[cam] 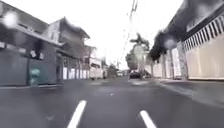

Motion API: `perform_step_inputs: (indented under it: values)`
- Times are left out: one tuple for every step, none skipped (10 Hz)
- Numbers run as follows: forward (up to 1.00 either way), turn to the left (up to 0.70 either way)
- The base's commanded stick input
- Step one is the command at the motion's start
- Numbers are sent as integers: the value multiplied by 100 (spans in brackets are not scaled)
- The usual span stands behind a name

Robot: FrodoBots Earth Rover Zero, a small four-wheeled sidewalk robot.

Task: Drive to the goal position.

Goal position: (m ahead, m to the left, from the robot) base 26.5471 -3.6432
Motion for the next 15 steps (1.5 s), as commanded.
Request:
perform_step_inputs:
  values:
    - [100,0]
    - [100,9]
    - [100,-15]
    - [100,-33]
    - [100,-40]
    - [100,-40]
    - [100,-40]
    - [100,-40]
    - [100,-22]
    - [100,-39]
    - [100,6]
    - [100,3]
    - [100,7]
    - [100,20]
    - [100,23]
